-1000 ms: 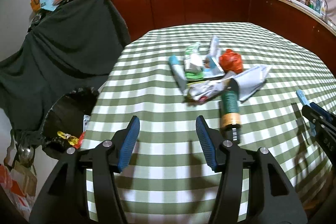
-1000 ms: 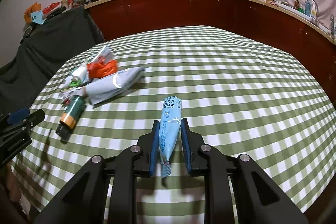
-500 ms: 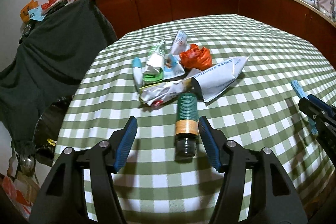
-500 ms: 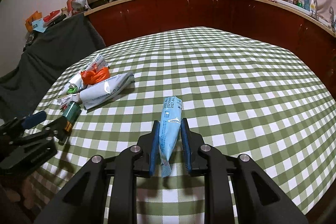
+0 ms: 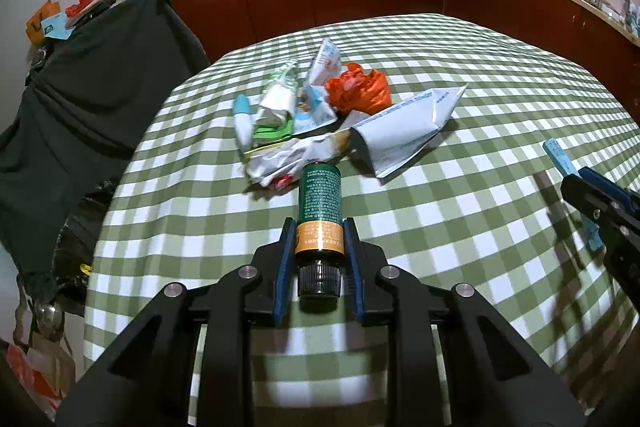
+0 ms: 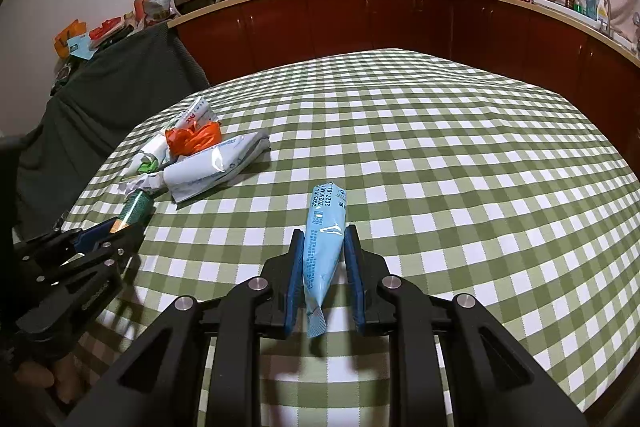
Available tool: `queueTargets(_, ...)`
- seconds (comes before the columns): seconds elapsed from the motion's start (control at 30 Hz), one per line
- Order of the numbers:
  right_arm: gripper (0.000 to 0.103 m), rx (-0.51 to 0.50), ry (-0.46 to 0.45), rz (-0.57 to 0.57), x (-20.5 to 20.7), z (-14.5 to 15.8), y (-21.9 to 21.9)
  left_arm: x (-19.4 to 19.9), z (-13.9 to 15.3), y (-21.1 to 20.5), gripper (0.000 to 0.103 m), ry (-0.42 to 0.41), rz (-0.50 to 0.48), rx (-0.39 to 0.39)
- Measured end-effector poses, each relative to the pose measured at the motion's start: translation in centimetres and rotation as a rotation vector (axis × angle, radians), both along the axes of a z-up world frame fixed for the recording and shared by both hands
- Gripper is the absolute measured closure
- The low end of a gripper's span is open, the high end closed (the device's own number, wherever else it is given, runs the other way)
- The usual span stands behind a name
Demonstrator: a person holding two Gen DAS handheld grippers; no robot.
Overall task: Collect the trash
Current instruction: 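Carry the green bottle and blue tube over the bin and open both tools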
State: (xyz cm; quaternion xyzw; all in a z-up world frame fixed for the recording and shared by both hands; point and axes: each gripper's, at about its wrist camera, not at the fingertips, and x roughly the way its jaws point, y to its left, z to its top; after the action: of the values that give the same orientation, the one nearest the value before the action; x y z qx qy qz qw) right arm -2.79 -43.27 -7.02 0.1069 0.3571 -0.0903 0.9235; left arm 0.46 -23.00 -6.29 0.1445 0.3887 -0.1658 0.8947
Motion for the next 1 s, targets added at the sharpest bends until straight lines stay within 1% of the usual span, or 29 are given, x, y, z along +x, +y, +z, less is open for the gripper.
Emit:
queueTargets(0.17, 0.082, -0.003, -0.004, 0.023, 0.3, 0.3, 1.5, -0.3, 0.8, 2.7, 0.08, -0.016, 0.035, -0.012)
queueTargets(0.4, 0.082, -0.001, -0.022, 0.085, 1.8, 1.2, 5.2, 0.1, 2.4, 8.2, 0.08, -0.057, 0.131, -0.02)
queueTargets(0.53, 0.082, 0.008, -0.028, 0.16, 3.4, 1.6, 9.0, 0.9, 2.9, 12.0, 0.08, -0.076, 0.199, -0.02)
queueTargets(0.77, 0.082, 0.001, -0.05, 0.295, 6.4, 2.9, 16.0, 3.2, 3.4, 20.1, 0.08, -0.093, 0.35, -0.017)
queueTargets(1.0, 0.082, 0.012, -0.081, 0.412, 9.8, 4.2, 22.5, 5.3, 3.8, 26.1, 0.08, -0.118, 0.461, -0.003)
